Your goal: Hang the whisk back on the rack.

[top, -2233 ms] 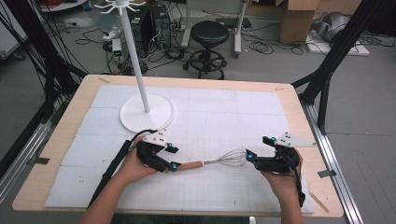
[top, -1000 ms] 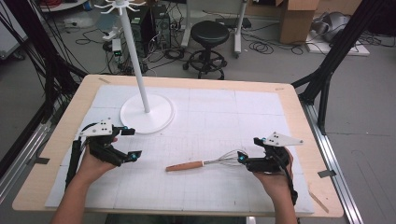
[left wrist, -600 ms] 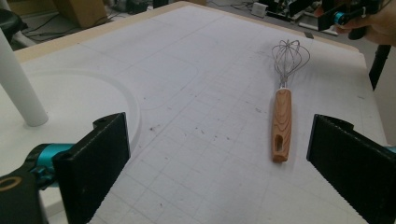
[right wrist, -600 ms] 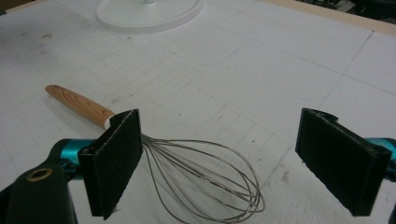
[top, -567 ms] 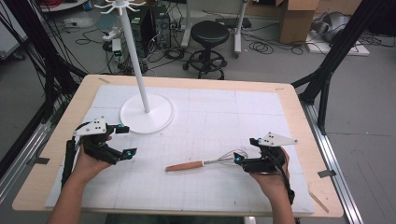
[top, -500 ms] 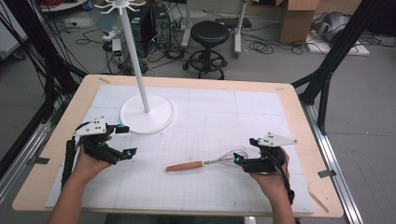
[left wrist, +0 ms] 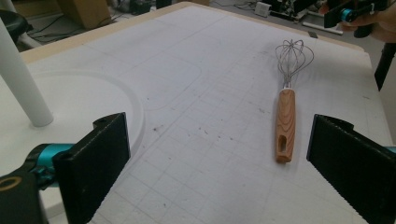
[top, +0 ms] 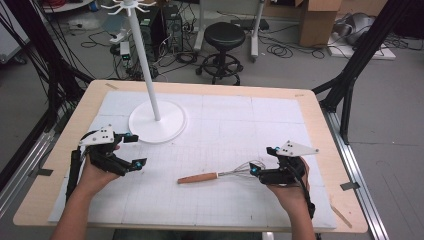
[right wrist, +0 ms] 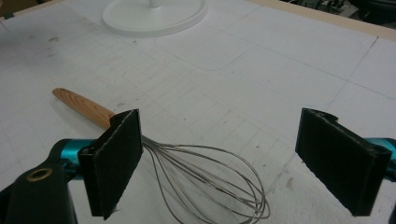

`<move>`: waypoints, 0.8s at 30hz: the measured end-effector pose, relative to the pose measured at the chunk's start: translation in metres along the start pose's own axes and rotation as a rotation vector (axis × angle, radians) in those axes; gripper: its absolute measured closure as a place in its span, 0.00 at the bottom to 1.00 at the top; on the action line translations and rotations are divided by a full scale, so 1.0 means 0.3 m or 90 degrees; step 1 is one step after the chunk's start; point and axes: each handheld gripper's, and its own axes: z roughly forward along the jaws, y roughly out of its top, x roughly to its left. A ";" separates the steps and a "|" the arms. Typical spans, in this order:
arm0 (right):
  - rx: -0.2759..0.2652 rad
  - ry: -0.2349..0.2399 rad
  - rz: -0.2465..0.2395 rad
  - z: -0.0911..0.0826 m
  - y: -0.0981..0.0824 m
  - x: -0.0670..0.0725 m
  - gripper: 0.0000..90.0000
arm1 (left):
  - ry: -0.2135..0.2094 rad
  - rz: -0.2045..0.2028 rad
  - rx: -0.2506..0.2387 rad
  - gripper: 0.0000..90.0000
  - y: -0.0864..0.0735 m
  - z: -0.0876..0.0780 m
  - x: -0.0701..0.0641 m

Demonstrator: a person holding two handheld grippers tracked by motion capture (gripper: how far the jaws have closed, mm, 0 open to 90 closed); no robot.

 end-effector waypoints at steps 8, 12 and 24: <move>0.014 0.010 -0.008 0.015 -0.006 0.014 0.15 | 0.005 0.006 0.007 0.07 0.003 -0.004 -0.012; 0.019 0.018 -0.018 0.026 0.005 0.028 0.15 | 0.007 0.011 0.012 0.07 0.004 -0.009 -0.020; 0.033 0.048 -0.053 0.075 0.037 0.087 0.15 | 0.006 0.015 0.012 0.07 0.006 -0.012 -0.023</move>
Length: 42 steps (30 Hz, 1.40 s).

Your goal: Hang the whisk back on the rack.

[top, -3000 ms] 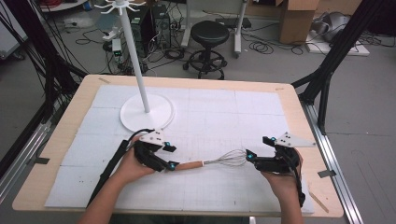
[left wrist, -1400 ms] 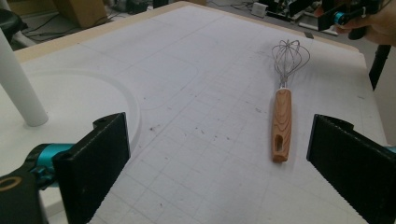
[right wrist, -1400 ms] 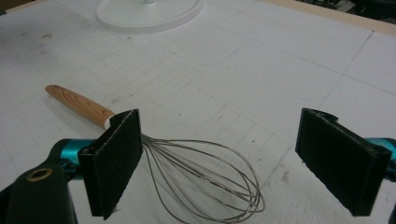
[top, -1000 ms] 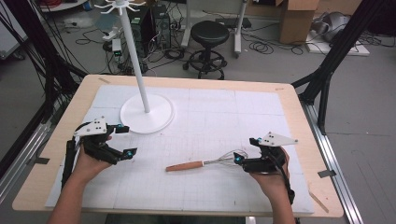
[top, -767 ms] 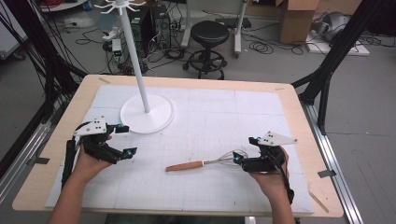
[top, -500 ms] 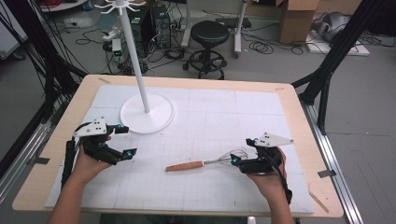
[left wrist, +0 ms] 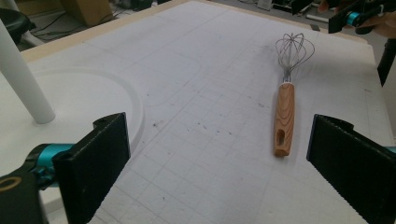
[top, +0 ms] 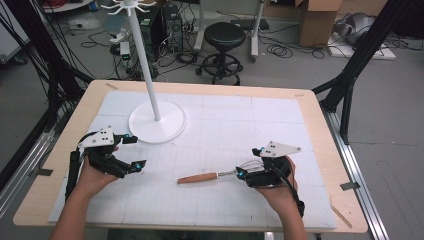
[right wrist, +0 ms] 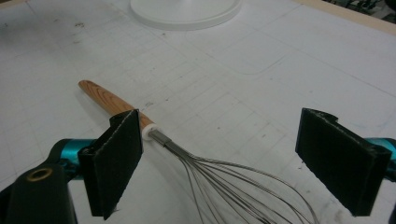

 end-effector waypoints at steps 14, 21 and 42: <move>0.041 0.050 -0.039 0.122 0.068 0.055 0.16 | 0.004 -0.003 -0.010 0.07 0.001 -0.019 0.008; 0.082 0.075 -0.062 0.155 0.091 0.064 0.17 | 0.003 -0.006 -0.013 0.07 0.001 -0.019 0.011; 0.256 0.133 -0.149 0.303 0.126 0.138 0.35 | 0.005 -0.004 -0.014 0.07 0.005 -0.021 0.008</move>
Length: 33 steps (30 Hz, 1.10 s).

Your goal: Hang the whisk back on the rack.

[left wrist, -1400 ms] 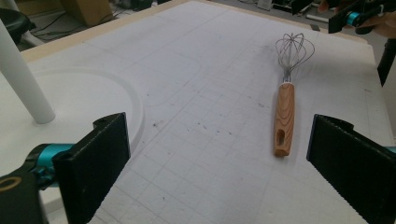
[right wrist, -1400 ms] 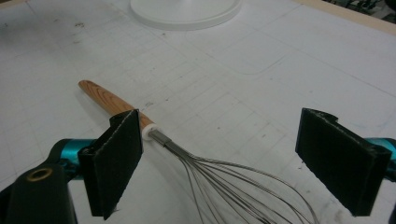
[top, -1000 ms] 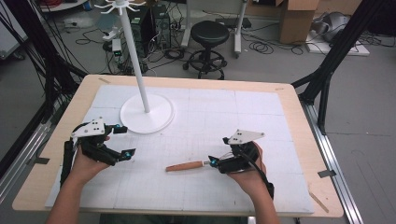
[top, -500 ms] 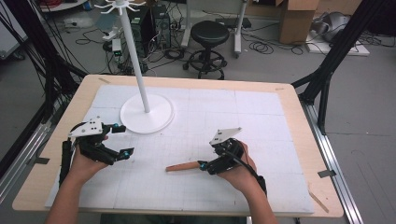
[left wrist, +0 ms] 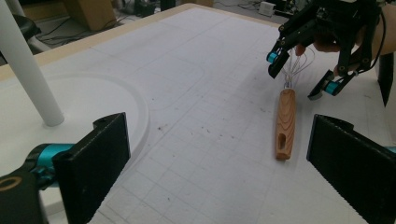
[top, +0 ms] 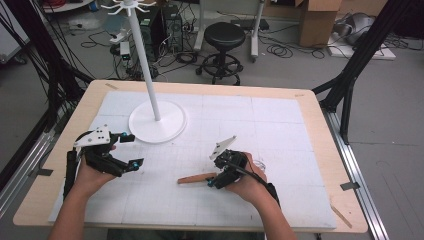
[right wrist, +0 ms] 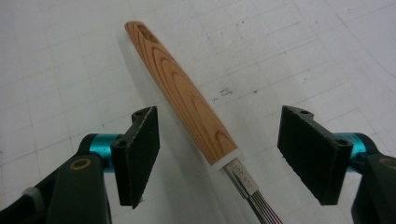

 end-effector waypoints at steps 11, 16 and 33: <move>0.077 0.015 -0.025 0.054 0.034 0.006 0.43 | -0.001 0.003 0.004 0.07 -0.001 0.004 0.000; 0.095 0.027 -0.039 0.070 0.044 0.015 0.51 | 0.001 0.003 0.003 0.07 0.000 0.002 0.000; 0.157 0.009 -0.043 0.081 0.072 0.029 0.68 | 0.001 0.002 0.008 0.07 -0.001 0.004 0.000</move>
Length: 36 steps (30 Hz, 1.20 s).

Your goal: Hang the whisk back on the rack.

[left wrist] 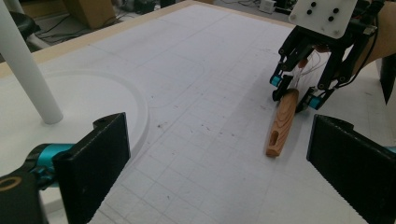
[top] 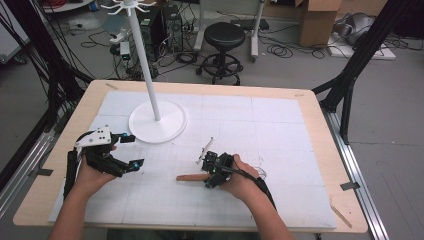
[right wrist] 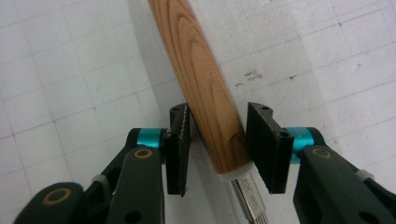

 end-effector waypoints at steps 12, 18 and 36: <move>-0.004 0.015 0.003 -0.003 -0.005 -0.007 0.78 | 0.000 -0.001 0.000 0.07 0.000 0.001 -0.001; -0.007 0.015 0.009 -0.005 -0.006 -0.011 0.79 | 0.000 0.001 0.001 0.07 0.000 0.000 0.001; -0.206 0.016 0.050 -0.161 -0.014 -0.070 0.79 | 0.002 0.000 -0.005 0.07 0.002 -0.007 0.001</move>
